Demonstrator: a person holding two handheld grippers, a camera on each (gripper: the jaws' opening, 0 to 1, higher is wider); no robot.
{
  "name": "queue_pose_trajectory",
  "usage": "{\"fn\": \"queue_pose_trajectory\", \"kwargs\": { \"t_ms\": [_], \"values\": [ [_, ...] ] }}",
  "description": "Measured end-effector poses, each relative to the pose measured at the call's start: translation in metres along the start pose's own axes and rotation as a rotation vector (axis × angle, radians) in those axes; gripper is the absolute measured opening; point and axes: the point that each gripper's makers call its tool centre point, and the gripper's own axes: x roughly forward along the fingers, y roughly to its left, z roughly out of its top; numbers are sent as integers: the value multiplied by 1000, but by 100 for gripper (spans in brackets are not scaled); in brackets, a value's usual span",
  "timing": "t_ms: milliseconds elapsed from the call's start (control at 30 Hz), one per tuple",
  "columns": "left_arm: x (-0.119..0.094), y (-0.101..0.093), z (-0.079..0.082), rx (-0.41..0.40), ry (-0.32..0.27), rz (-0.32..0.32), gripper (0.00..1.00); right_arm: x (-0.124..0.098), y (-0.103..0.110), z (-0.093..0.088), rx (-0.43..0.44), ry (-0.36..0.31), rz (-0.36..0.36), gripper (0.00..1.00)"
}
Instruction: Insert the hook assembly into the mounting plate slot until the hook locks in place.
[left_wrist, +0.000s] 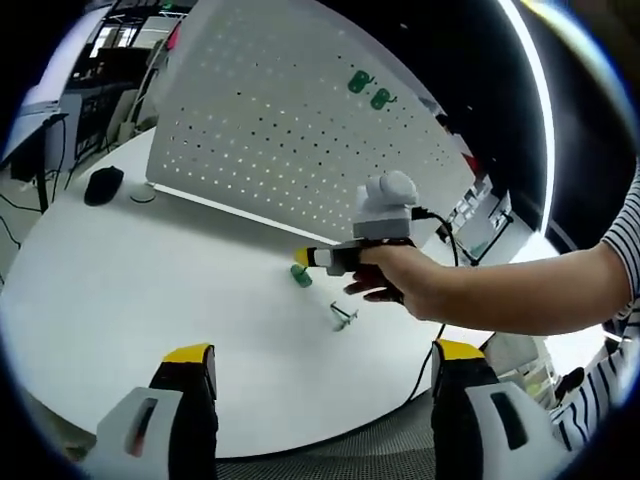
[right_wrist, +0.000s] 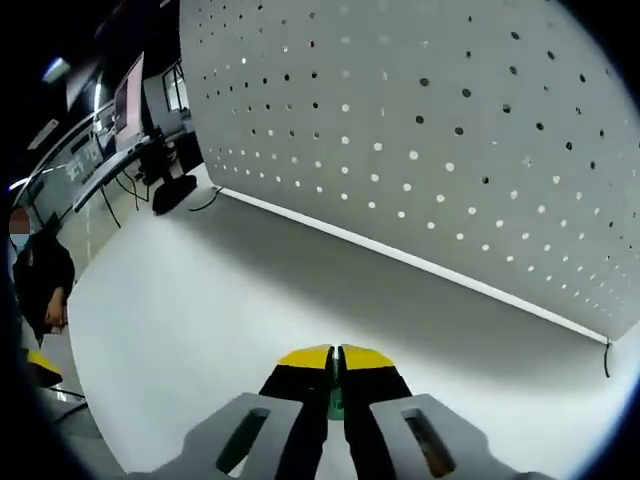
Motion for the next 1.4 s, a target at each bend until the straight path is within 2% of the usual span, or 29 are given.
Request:
{"fn": "queue_pose_trajectory", "kwargs": {
  "t_ms": [200, 300, 467, 500, 567, 667, 900, 1167, 1233, 1267, 1300, 1400],
  "values": [
    [0, 0, 0, 9, 3, 4, 90, -10, -2, 0, 17, -14, 1, 0],
    [0, 0, -1, 17, 7, 8, 90, -21, -1, 9, 61, -62, 15, 0],
    [2, -2, 0, 23, 13, 7, 89, -39, -2, 21, 77, -114, 11, 0],
    [4, -3, 1, 21, 15, 0, 89, -46, -2, 27, 106, -151, 18, 0],
    [5, -4, 1, 16, 20, -5, 90, -55, 1, 32, 119, -173, 32, 0],
    [7, 4, 1, 41, 51, 24, 91, -69, 7, 37, 123, -206, 51, 0],
    [16, 10, 16, 64, 79, 34, 90, -103, 20, 42, 145, -272, 93, 0],
    [36, -5, 32, 71, 96, -6, 85, -146, 42, 46, 246, -361, 185, 0],
    [40, -10, 34, 69, 100, -20, 83, -155, 46, 45, 241, -370, 193, 0],
    [41, -13, 35, 71, 103, -25, 83, -160, 52, 52, 257, -421, 236, 0],
    [43, -16, 36, 76, 103, -31, 82, -164, 56, 53, 269, -443, 258, 0],
    [46, -21, 37, 81, 106, -46, 79, -169, 63, 46, 256, -433, 273, 0]
  ]
}}
